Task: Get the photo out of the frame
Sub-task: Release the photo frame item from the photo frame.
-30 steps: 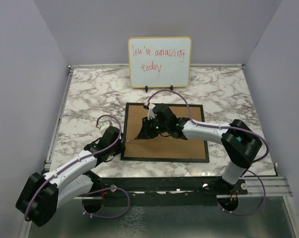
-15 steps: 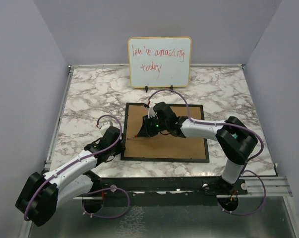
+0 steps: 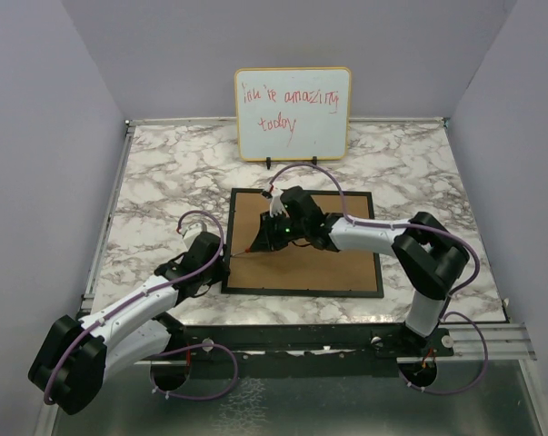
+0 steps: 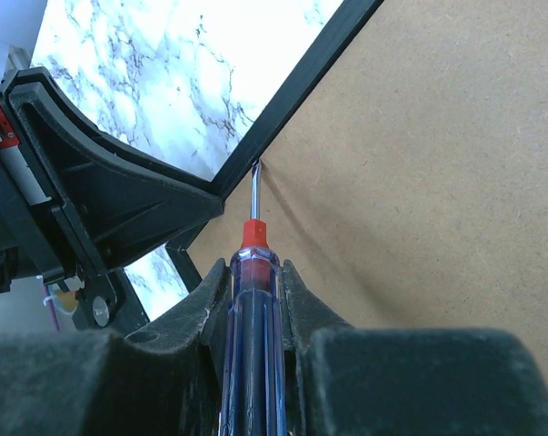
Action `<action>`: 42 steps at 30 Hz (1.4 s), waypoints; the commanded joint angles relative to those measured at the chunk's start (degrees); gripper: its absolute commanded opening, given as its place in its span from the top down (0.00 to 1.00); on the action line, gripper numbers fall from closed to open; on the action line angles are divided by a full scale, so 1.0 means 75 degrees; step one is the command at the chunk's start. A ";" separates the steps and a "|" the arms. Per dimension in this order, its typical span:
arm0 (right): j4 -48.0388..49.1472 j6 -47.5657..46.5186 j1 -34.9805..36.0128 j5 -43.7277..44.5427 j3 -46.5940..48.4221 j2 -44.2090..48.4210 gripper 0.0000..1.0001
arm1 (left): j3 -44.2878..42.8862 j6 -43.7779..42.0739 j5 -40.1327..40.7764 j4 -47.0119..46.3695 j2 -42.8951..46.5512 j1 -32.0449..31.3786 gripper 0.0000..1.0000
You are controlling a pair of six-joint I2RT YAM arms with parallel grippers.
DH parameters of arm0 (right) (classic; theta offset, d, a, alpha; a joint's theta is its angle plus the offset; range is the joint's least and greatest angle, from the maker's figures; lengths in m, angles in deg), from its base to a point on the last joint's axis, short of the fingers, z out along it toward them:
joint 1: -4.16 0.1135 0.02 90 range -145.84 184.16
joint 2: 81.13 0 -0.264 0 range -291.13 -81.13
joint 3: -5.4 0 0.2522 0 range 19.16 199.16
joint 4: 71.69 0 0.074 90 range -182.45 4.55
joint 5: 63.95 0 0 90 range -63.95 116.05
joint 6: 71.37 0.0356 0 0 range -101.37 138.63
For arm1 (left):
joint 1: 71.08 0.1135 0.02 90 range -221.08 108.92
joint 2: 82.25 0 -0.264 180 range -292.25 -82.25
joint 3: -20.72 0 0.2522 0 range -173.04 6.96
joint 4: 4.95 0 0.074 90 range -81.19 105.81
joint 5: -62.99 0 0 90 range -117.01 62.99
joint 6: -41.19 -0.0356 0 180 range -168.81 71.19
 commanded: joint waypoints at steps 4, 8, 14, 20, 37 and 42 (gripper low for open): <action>-0.0457 -0.0483 0.0008 0.0106 0.0466 -0.0421 0.99 | 0.0140 -0.0109 0.0028 0.0593 -0.0147 -0.0042 1.00; -0.1048 -0.0808 0.0018 0.0233 0.0925 -0.0455 0.99 | 0.0122 -0.0161 -0.0006 0.0580 -0.0233 -0.0072 1.00; -0.2235 -0.0972 0.0101 0.0845 0.1853 -0.0617 0.99 | 0.0150 -0.0141 -0.0008 0.0551 -0.0083 -0.0078 1.00; -0.2945 -0.0967 0.0406 0.1506 0.2672 -0.0734 0.99 | 0.0192 -0.0146 -0.0020 0.0524 0.0023 -0.0081 1.00; -0.2593 -0.0762 0.0540 0.1749 0.1345 0.0276 0.99 | 0.0216 -0.0142 0.0016 0.0533 0.0142 -0.0089 1.00; -0.2473 -0.0892 0.0524 0.1236 0.1090 0.0376 0.99 | 0.0204 -0.0152 0.0004 0.0521 0.0133 -0.0090 1.00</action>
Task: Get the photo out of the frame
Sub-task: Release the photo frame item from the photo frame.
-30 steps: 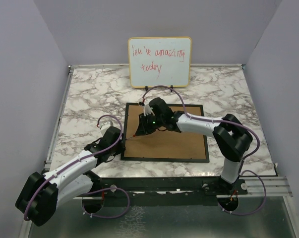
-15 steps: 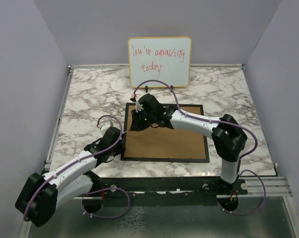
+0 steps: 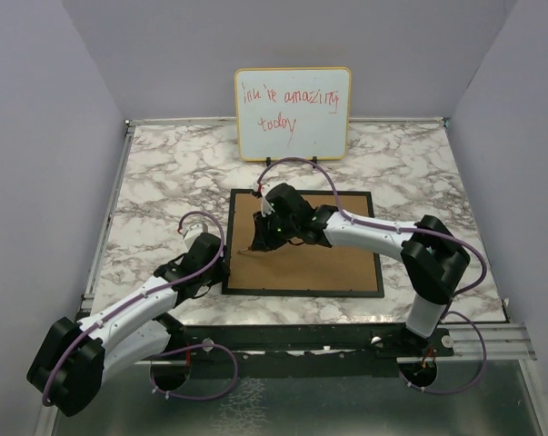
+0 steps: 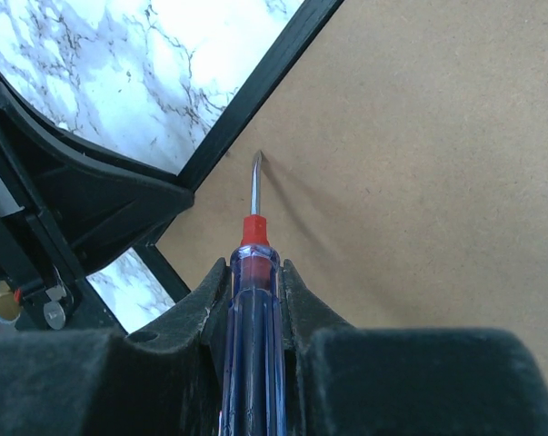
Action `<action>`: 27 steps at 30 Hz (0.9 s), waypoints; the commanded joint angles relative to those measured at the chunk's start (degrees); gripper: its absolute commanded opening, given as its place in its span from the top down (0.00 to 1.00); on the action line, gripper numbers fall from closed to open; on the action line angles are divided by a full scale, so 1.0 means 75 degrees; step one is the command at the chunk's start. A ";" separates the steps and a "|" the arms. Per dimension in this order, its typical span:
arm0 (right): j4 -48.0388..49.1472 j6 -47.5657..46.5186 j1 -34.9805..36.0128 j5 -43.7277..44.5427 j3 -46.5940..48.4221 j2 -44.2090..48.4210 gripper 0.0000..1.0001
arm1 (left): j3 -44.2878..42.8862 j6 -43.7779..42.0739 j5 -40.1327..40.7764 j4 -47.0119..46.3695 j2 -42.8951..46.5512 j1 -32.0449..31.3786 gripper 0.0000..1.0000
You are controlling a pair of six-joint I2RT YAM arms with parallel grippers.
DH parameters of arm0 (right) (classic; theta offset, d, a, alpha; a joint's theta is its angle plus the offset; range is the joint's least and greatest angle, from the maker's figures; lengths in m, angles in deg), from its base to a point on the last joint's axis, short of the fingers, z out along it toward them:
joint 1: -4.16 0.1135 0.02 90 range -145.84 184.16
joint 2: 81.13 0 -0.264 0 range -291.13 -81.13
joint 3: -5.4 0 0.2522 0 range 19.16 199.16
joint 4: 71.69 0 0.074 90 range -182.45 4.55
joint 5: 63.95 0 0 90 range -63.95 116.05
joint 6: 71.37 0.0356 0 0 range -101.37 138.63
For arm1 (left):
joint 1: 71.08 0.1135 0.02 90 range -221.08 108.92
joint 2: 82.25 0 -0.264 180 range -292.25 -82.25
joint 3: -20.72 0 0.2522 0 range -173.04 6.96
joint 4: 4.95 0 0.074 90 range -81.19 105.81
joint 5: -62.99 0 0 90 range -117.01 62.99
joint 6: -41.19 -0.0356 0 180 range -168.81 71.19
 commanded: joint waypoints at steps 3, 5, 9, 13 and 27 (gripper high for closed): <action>0.0224 -0.0092 -0.0020 -0.0795 -0.0282 0.0184 0.99 | 0.0175 -0.0054 0.0021 0.0470 -0.0001 -0.0037 1.00; 0.0339 -0.0051 -0.0020 -0.1036 -0.0255 0.0090 0.99 | 0.0169 -0.0059 0.0021 0.0463 0.0008 -0.0037 1.00; 0.0436 0.0041 -0.0020 -0.0985 -0.0146 -0.0145 0.99 | 0.0175 -0.0064 0.0001 0.0469 0.0048 -0.0037 1.00; 0.0484 0.0057 -0.0020 -0.0616 -0.0160 -0.0232 0.99 | 0.0175 -0.0052 -0.0014 0.0467 0.0089 -0.0037 1.00; 0.0526 -0.0008 -0.0026 -0.0722 -0.0036 -0.0456 0.99 | 0.0175 -0.0049 -0.0014 0.0472 0.0073 -0.0037 1.00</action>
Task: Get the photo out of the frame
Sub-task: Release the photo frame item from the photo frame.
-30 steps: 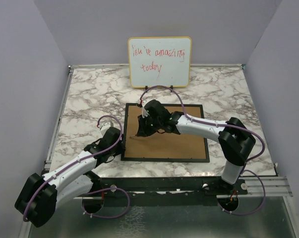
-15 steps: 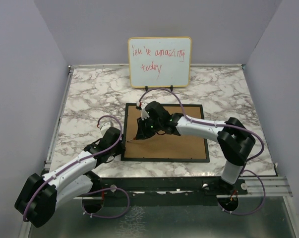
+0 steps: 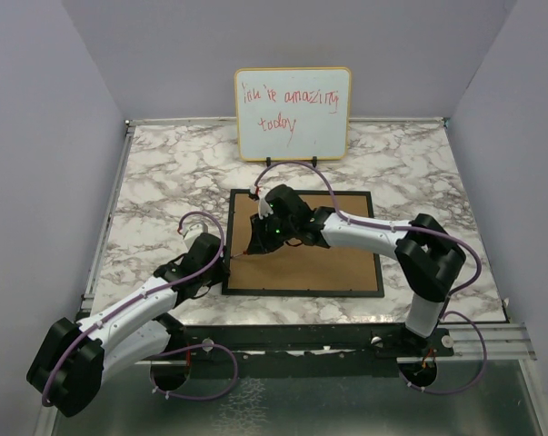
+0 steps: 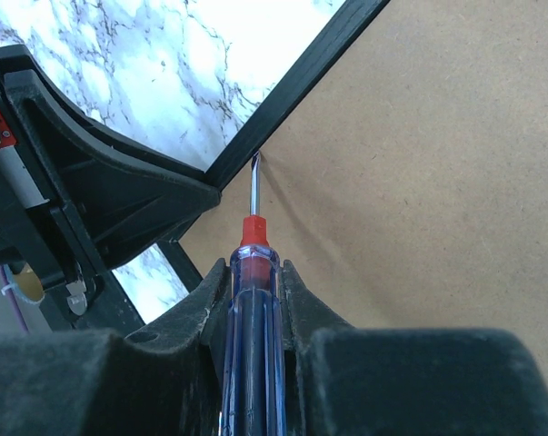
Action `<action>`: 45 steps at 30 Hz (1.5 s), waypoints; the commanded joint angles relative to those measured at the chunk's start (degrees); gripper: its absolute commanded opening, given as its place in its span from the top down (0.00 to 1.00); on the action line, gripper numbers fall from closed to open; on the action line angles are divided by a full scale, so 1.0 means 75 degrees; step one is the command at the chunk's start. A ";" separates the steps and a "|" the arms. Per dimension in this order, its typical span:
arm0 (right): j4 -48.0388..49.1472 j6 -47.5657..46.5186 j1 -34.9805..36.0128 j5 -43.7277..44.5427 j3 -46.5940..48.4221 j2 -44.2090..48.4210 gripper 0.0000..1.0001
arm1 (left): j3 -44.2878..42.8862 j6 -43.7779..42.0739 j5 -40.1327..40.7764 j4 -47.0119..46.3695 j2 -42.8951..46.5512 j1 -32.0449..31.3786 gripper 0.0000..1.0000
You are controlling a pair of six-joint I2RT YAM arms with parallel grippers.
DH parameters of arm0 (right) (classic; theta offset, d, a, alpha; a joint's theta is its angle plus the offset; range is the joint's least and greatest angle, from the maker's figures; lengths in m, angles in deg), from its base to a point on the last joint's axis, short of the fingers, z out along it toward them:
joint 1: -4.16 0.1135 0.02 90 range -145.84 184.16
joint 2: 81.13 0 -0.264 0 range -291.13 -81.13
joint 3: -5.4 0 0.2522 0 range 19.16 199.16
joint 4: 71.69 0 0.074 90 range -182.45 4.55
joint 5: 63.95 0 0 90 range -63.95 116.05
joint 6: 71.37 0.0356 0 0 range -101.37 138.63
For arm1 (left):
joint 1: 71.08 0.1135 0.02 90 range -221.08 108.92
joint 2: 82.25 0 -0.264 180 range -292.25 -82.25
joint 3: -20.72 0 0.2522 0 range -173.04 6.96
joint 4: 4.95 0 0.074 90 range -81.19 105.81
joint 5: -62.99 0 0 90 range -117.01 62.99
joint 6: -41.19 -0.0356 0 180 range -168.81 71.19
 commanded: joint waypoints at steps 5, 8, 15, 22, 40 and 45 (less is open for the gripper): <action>0.0032 -0.0049 -0.0003 0.0076 0.0213 -0.0390 0.99 | 0.0175 -0.0058 -0.0011 0.0427 0.0029 -0.0037 1.00; 0.0009 -0.0070 -0.0010 0.0065 0.0257 -0.0429 0.99 | 0.0179 -0.0062 -0.0011 0.0417 0.0028 -0.0037 1.00; -0.0323 -0.0335 0.0003 0.0081 0.0598 -0.0611 0.99 | 0.0175 -0.0100 -0.0039 0.0384 -0.0044 -0.0037 1.00; -0.1160 -0.0469 0.0017 0.0252 0.1510 -0.0799 0.99 | 0.0192 -0.0121 -0.0035 0.0356 -0.0067 -0.0040 1.00; -0.1919 -0.0053 0.0642 0.1438 0.2723 -0.1183 0.99 | 0.0319 -0.0017 0.0048 0.0346 0.0330 -0.0039 1.00; -0.1553 -0.0071 0.0131 0.1347 0.1896 -0.0423 0.99 | 0.0218 0.0052 0.0185 0.0400 0.0543 -0.0039 0.81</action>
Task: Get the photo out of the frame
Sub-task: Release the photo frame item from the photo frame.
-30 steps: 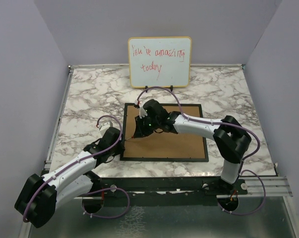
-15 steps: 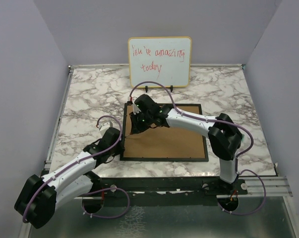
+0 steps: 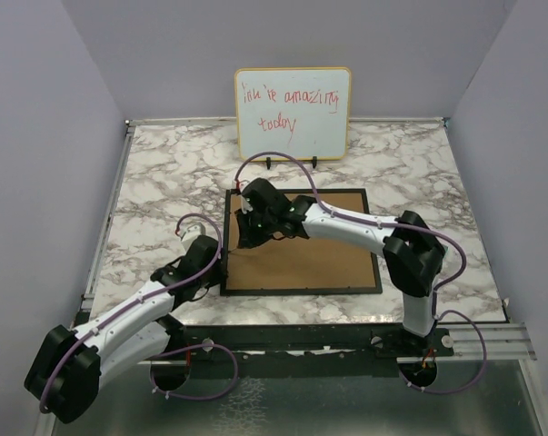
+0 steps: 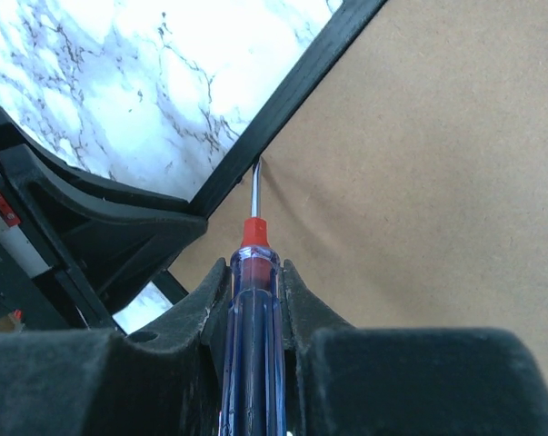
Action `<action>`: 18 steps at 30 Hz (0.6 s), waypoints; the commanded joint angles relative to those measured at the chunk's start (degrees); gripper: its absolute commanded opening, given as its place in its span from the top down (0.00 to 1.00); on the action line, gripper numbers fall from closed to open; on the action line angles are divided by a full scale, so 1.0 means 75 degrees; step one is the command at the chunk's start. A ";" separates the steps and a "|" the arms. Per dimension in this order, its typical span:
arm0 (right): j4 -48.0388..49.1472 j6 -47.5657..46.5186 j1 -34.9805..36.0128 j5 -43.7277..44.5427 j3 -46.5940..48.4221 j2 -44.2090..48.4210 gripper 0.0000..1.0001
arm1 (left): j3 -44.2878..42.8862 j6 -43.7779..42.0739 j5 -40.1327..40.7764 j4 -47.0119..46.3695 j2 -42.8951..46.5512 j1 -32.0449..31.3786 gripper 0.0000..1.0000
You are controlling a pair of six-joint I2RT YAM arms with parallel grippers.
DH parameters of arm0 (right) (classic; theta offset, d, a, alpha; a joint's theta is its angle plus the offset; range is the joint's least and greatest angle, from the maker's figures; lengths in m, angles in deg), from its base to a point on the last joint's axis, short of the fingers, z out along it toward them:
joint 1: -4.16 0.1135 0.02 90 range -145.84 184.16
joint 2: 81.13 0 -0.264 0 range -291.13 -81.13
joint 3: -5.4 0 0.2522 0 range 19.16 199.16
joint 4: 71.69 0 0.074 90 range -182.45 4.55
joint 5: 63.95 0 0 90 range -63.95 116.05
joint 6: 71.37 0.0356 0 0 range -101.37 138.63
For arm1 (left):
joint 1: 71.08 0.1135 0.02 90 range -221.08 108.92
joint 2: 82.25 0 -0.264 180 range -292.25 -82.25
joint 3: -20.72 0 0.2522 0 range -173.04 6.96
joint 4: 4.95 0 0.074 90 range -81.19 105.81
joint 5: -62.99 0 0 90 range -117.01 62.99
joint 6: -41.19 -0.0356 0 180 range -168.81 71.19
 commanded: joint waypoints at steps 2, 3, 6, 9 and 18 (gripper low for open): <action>0.1041 0.0136 -0.0686 -0.0442 -0.1030 0.0929 0.99 | -0.0006 0.0150 0.0139 0.0329 0.0339 -0.0037 0.68; 0.1299 0.0086 -0.0846 -0.0776 -0.1261 0.1049 0.99 | -0.0050 0.0147 0.0169 0.0318 0.0395 -0.0037 0.64; 0.1814 0.0037 -0.1262 -0.1692 -0.1685 0.1282 0.99 | -0.0230 0.0036 0.0258 0.0320 0.0537 -0.0037 0.52; 0.2379 0.0013 -0.1602 -0.2546 -0.2003 0.1433 0.99 | -0.0500 -0.0066 0.0408 0.0403 0.0558 -0.0026 0.43; 0.3988 -0.0796 -0.2200 -0.2612 -0.3209 0.1942 0.99 | -0.1724 -0.0755 0.0812 0.0357 -0.0856 0.0324 0.01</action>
